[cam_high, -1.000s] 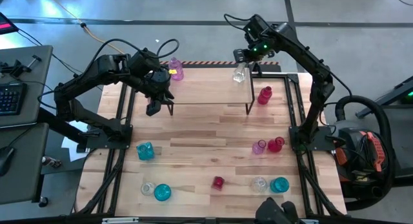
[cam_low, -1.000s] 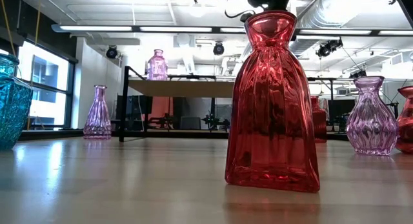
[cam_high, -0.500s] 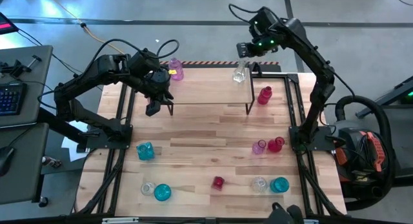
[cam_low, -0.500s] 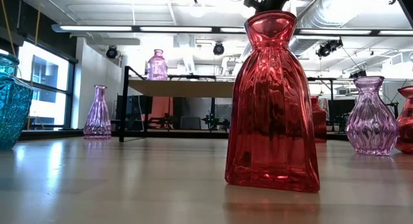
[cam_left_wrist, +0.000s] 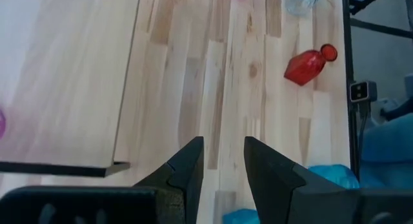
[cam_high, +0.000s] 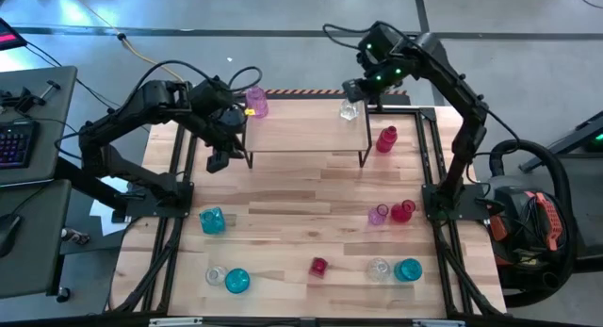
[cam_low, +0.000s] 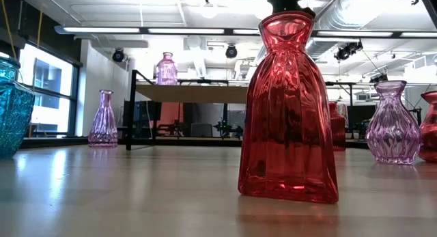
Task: Sort vases onto shelf
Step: Put the top right red vase on the shelf
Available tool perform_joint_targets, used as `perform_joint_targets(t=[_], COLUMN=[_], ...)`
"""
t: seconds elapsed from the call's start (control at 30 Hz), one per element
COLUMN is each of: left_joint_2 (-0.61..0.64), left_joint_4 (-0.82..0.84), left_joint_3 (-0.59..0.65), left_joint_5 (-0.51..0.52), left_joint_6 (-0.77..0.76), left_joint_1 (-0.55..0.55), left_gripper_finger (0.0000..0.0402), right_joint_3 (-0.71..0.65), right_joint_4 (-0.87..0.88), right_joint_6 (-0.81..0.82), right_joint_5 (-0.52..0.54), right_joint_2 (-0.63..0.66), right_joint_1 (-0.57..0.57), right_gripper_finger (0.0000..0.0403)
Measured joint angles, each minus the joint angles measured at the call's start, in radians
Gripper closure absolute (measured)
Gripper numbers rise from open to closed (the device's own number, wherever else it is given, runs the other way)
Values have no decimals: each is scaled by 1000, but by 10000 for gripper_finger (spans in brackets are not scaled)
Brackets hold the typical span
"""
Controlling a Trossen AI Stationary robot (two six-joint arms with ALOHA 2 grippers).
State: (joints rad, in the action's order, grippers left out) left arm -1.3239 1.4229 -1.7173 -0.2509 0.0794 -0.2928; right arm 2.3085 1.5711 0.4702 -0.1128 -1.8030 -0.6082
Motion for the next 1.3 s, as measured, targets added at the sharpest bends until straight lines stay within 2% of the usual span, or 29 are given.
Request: perform_joint_targets(t=[0.27, 0.47, 1.0, 1.3], left_joint_2=[54, 107, 145, 145], left_joint_4=[-3, -34, -91, -90], left_joint_3=[136, 199, 205, 205], left_joint_5=[0, 0, 2, 4], left_joint_6=[-52, -98, -130, -119], left_joint_1=[0, 0, 0, 0], left_gripper_finger=[298, 298, 298, 298], right_joint_3=[0, 0, 0, 0], right_joint_4=[0, 0, 0, 0], right_joint_6=[-8, -7, 48, -13], right_joint_5=[40, 58, 323, 366], right_joint_2=[4, 65, 256, 275], right_joint_1=[62, 58, 58, 55], right_gripper_finger=[344, 344, 344, 339])
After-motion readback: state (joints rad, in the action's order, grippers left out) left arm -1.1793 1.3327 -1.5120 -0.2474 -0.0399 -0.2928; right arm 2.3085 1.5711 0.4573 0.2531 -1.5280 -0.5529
